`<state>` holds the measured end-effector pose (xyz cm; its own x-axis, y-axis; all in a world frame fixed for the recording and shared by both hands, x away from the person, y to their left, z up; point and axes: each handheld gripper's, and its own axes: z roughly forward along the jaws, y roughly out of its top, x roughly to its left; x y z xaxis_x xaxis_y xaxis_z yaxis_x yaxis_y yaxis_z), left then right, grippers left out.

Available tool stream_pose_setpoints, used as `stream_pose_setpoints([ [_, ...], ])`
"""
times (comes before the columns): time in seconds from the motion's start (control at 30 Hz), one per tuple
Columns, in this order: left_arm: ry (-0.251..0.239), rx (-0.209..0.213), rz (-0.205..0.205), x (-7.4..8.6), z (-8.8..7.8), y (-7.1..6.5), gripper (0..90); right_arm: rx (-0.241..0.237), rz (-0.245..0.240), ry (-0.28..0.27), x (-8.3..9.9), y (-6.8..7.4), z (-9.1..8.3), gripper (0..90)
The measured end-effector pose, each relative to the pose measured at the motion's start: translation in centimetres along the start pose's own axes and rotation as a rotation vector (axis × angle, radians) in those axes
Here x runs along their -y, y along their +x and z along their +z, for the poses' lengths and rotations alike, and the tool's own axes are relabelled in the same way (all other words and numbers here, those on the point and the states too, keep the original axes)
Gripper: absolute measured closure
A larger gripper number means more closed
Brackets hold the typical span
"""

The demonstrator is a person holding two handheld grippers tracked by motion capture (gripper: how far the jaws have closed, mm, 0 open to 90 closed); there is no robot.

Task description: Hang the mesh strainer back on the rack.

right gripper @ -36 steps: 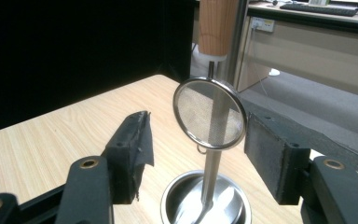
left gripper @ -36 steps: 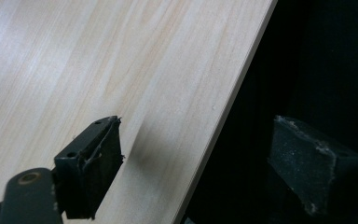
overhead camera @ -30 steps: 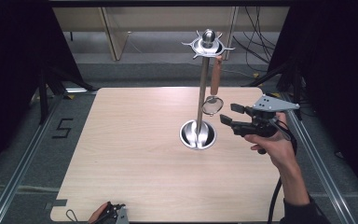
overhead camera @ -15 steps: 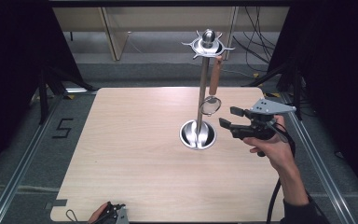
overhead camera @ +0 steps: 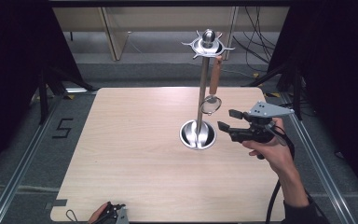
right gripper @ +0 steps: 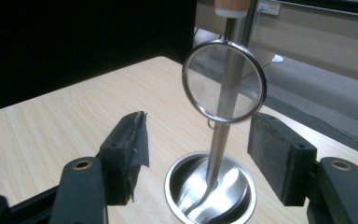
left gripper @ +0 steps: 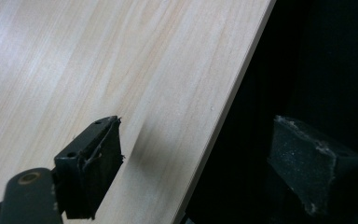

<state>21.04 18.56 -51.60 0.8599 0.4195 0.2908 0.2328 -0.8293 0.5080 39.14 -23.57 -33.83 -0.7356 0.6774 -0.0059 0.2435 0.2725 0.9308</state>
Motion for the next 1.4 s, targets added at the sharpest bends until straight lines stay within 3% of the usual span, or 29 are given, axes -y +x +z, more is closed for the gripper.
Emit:
stream_pose_setpoints([
  [0.07,0.0,0.001,-0.001,0.0,0.0,0.0,16.4,-0.008,0.014,0.02,0.1,0.1,-0.1,38.0],
  [0.1,0.0,0.001,-0.002,0.0,0.0,0.0,16.4,0.01,0.011,-0.002,0.2,0.2,0.1,38.0],
  [0.23,-0.001,0.0,0.0,0.0,0.0,0.0,16.4,0.001,-0.009,0.028,0.4,0.0,0.1,37.8],
  [0.33,0.0,0.004,0.005,0.0,0.0,0.0,16.4,-0.008,0.013,0.04,0.6,0.1,0.3,37.7],
  [0.4,0.0,0.004,0.006,0.0,0.0,0.0,16.4,0.007,-0.004,0.028,0.8,0.1,0.5,37.7],
  [0.57,0.001,0.002,0.007,0.0,0.0,0.0,16.4,-0.013,-0.008,0.064,1.0,0.2,0.8,37.5],
  [0.67,0.001,0.003,0.006,0.0,0.0,0.0,16.4,-0.016,-0.005,0.069,1.1,0.4,1.1,37.5],
  [0.7,0.002,0.004,0.006,0.0,0.0,0.0,16.4,-0.004,-0.017,0.048,1.2,0.4,1.3,37.5],
  [0.73,0.004,0.004,0.007,0.0,0.0,0.0,16.4,-0.016,-0.011,0.074,1.2,0.4,1.3,37.5],
  [0.8,0.005,0.007,0.009,0.0,0.0,0.0,16.4,-0.01,-0.01,0.062,1.4,0.5,1.6,37.5],
  [0.87,0.001,0.003,0.005,0.0,0.0,0.0,16.3,-0.021,0.001,0.095,1.5,0.7,1.6,37.5],
  [0.9,0.001,0.003,0.004,0.0,0.0,0.0,16.2,-0.014,0.003,0.073,1.6,0.8,1.8,37.5],
  [0.97,0.001,0.005,0.007,0.0,0.0,0.0,16.3,-0.027,-0.02,0.087,1.7,0.7,2.0,37.5],
  [1.0,0.002,0.004,0.006,0.0,0.0,0.0,16.3,-0.031,-0.003,0.103,1.7,0.9,2.0,37.4],
  [1.03,0.003,0.004,0.005,0.0,0.0,0.0,16.3,-0.031,-0.025,0.105,1.8,0.8,2.1,37.3],
  [1.07,0.004,0.005,0.007,-0.1,0.0,0.0,16.3,-0.028,-0.001,0.102,1.9,1.0,2.3,37.1],
  [1.23,0.0,0.006,0.004,0.0,0.0,0.0,16.3,-0.046,-0.023,0.143,2.4,1.1,3.1,36.5],
  [1.27,0.0,0.003,0.005,0.0,0.0,0.0,16.3,-0.043,0.002,0.15,2.5,1.4,3.1,36.5],
  [1.4,0.0,0.007,0.002,0.0,0.0,0.0,16.2,-0.057,-0.034,0.161,2.8,1.7,3.6,36.3],
])
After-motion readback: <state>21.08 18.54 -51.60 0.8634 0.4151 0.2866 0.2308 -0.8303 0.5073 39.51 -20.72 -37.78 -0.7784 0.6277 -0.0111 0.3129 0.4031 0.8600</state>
